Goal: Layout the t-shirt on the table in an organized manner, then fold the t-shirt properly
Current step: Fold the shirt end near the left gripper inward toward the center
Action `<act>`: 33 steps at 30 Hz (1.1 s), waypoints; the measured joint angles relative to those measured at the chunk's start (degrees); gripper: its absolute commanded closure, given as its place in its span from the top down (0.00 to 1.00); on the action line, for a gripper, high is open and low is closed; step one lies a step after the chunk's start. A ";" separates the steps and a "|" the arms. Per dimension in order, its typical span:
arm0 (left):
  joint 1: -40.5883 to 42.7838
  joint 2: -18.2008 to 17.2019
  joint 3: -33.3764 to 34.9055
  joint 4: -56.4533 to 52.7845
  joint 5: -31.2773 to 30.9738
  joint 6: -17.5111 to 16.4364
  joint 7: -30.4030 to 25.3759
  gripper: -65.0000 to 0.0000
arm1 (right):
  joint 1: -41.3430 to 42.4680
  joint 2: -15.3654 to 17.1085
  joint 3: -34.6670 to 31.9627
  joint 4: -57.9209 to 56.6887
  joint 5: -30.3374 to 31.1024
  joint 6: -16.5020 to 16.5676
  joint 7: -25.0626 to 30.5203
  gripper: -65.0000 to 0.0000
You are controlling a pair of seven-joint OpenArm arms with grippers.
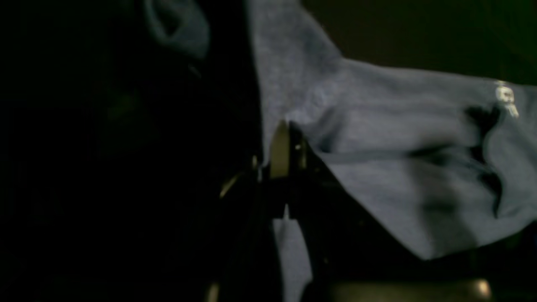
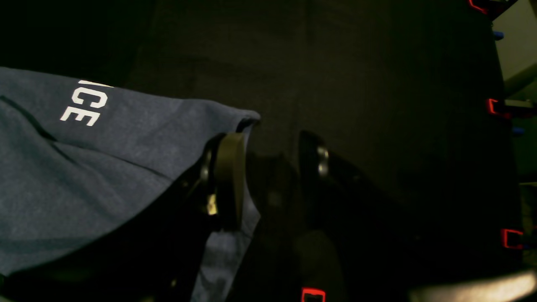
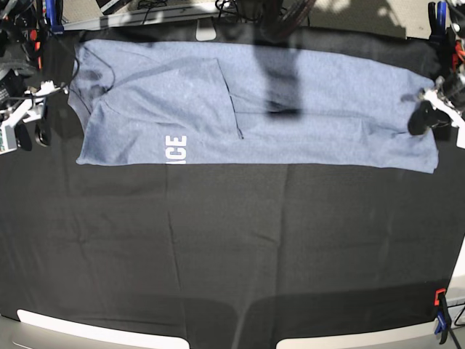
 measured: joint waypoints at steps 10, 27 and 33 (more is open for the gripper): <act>5.57 14.43 2.01 18.88 0.35 0.15 2.40 0.00 | 0.04 -0.02 -0.04 0.00 2.99 0.02 -0.02 0.33; 6.80 20.39 35.85 19.21 23.67 11.50 -7.32 0.00 | 0.07 0.07 -0.04 0.00 2.99 0.04 -1.09 0.33; 6.56 20.39 43.25 19.10 30.14 14.29 -7.28 0.00 | 0.07 0.04 -0.04 0.00 2.99 0.02 -1.09 0.33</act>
